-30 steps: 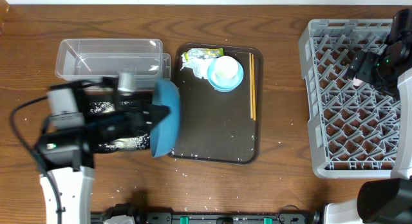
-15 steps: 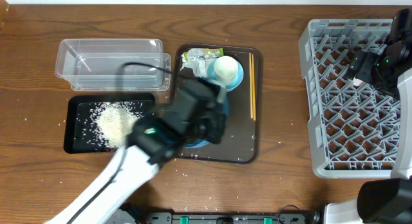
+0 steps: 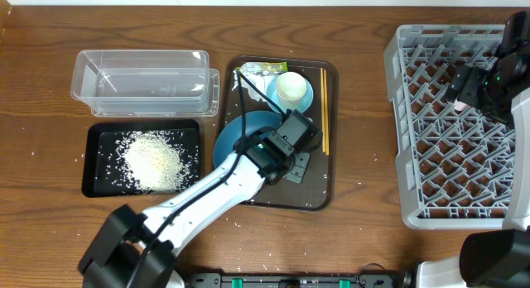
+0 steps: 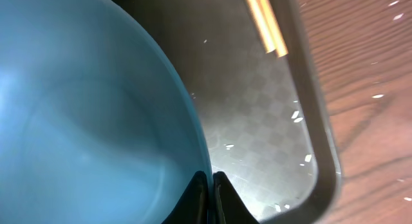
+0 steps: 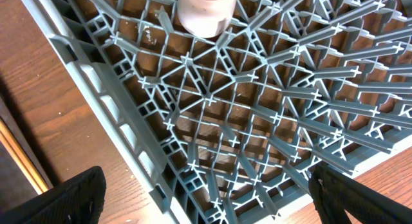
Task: Sort waste into correct bins and load items into the dishwasher rack
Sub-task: 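Lower the emptied teal plate back onto the brown tray, then slide the teal plate toward the tray's front edge with the left gripper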
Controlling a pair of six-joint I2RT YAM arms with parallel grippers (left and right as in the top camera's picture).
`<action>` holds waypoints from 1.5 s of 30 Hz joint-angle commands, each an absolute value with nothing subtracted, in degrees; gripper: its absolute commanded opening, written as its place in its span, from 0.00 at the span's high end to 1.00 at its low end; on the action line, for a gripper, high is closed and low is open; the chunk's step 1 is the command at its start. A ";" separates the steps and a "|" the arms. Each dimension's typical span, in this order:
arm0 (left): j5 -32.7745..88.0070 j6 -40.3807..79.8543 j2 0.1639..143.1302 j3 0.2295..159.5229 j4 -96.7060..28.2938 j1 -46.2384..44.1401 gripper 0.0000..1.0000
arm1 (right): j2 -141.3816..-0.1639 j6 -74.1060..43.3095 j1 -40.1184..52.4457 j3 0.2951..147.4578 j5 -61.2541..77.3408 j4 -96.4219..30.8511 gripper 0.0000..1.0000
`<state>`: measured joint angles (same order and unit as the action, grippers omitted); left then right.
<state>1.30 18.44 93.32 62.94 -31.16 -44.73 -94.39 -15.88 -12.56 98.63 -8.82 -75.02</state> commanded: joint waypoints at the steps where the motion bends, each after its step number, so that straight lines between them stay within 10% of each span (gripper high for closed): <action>1: 0.80 20.51 95.24 63.09 -30.92 -44.82 0.93 | -94.45 -15.38 -12.69 99.15 -9.17 -75.02 0.01; 22: 7.94 23.05 96.16 65.01 -33.01 -47.99 0.73 | -94.45 -15.38 -12.69 99.15 -9.17 -75.02 0.01; 30: 3.44 23.07 88.12 65.43 -33.52 -47.99 0.40 | -94.45 -15.38 -12.69 99.15 -9.17 -75.02 0.01; 32: 4.36 23.07 87.33 65.43 -33.56 -47.99 0.43 | -94.45 -15.38 -12.69 99.15 -9.17 -75.02 0.01; 37: 7.38 23.00 87.90 65.34 -32.80 -49.63 0.94 | -94.45 -15.38 -12.69 99.15 -9.17 -75.02 0.01; 45: -2.04 22.37 92.68 65.10 -28.86 -57.04 0.94 | -94.45 -15.38 -12.69 99.15 -9.17 -75.02 0.01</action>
<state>3.81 22.70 90.13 64.31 -29.34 -55.48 -94.39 -15.88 -12.56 98.63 -8.82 -75.02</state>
